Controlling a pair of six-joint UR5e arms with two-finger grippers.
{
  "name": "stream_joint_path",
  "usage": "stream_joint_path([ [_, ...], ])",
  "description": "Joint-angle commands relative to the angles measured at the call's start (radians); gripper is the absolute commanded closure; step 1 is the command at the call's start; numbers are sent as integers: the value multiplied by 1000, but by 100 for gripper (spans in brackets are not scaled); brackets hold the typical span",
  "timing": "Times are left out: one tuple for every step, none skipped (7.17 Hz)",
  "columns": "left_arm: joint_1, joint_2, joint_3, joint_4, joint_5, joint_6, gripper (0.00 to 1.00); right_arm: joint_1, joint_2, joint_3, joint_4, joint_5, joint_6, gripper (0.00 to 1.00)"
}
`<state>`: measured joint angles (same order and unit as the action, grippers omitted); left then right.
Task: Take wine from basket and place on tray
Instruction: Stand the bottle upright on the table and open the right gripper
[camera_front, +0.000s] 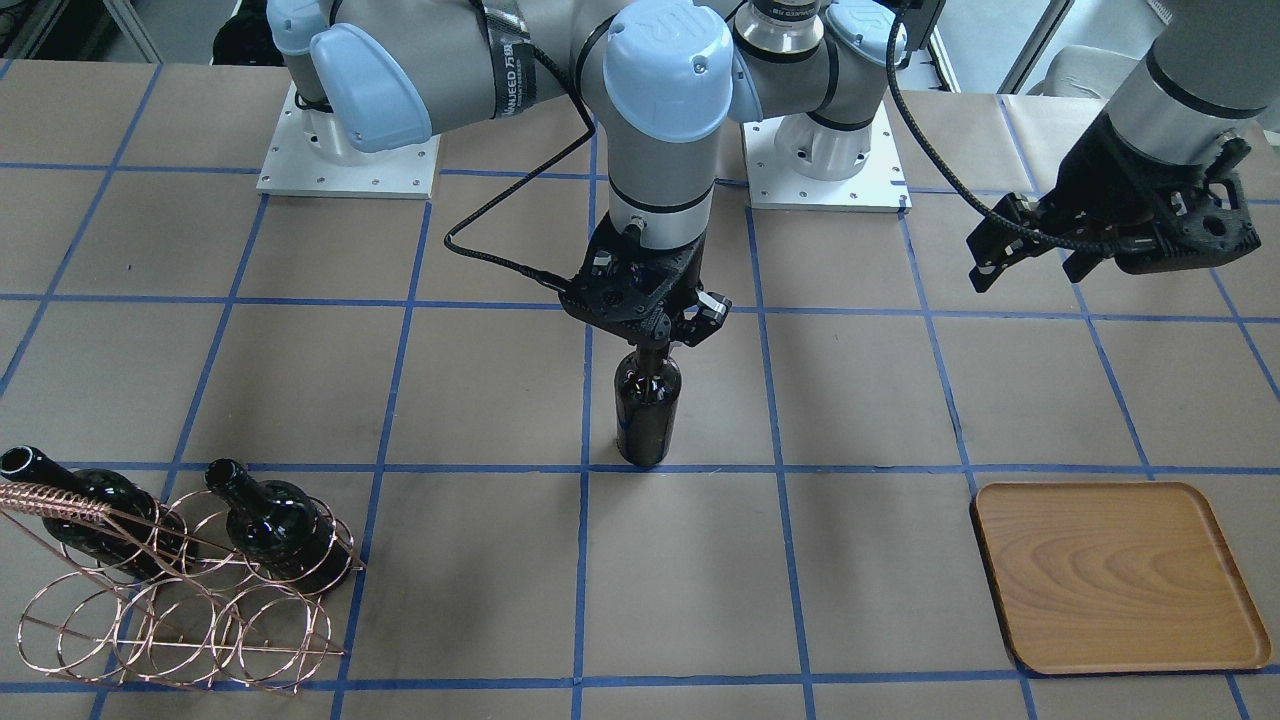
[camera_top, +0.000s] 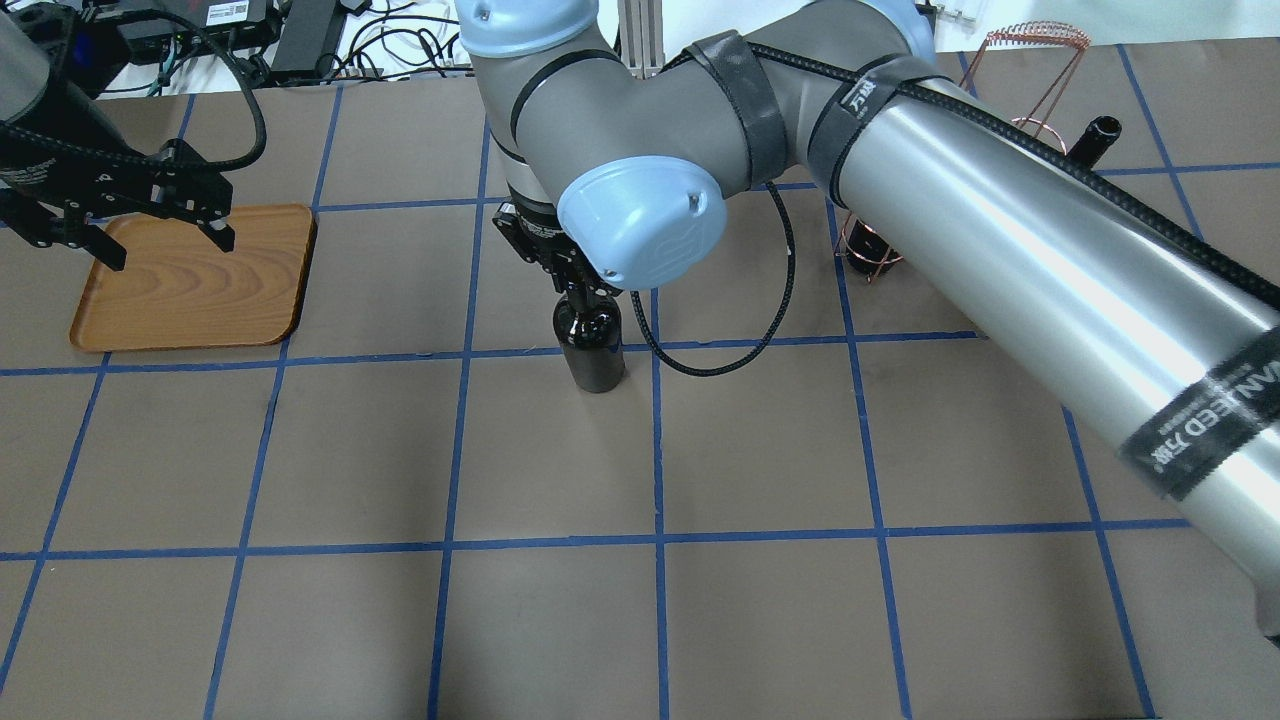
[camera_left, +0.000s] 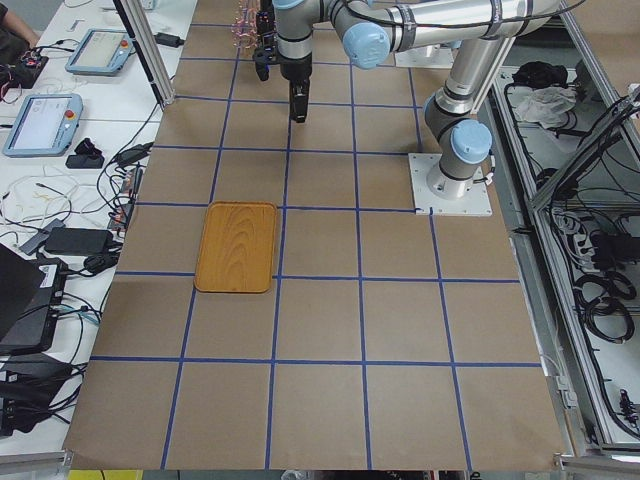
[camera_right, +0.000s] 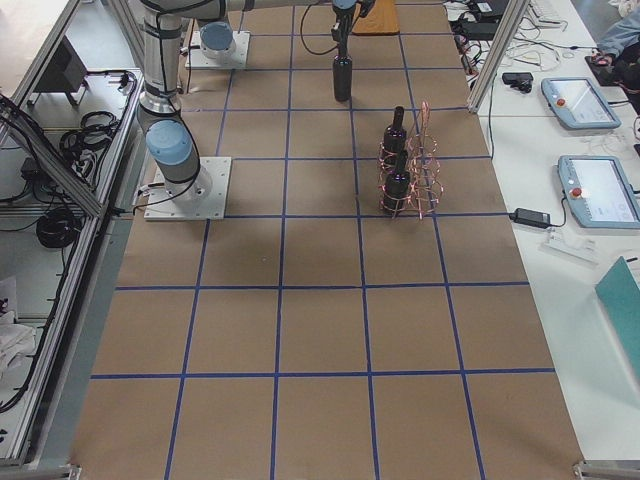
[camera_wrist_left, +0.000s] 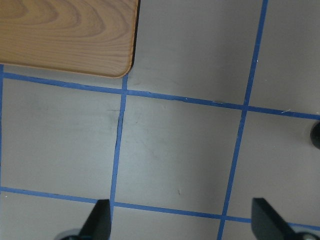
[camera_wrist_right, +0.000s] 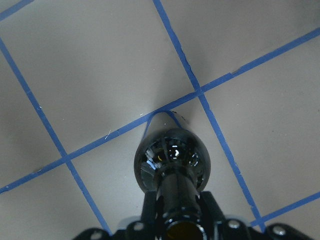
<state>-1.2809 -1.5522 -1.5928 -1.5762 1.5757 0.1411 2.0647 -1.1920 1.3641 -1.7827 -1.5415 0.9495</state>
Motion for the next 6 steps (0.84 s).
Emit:
stream_joint_path([
  [0, 1, -3, -4, 0, 0, 0, 0, 0, 6, -9, -12, -24, 33],
  [0, 15, -13, -19, 0, -15, 0, 0, 0, 6, -18, -12, -34, 18],
  [-2, 15, -13, -10, 1, -12, 0, 0, -3, 6, -21, -14, -38, 13],
  [-2, 0, -13, 2, 0, 6, 0, -3, -11, -2, -24, -19, -52, 11],
  [-8, -9, -12, 21, -3, 6, 0, -17, -35, -2, -24, -20, -90, 9],
  [-12, -9, -12, 24, 0, 8, 0, -61, -73, -3, -23, -26, -200, 6],
])
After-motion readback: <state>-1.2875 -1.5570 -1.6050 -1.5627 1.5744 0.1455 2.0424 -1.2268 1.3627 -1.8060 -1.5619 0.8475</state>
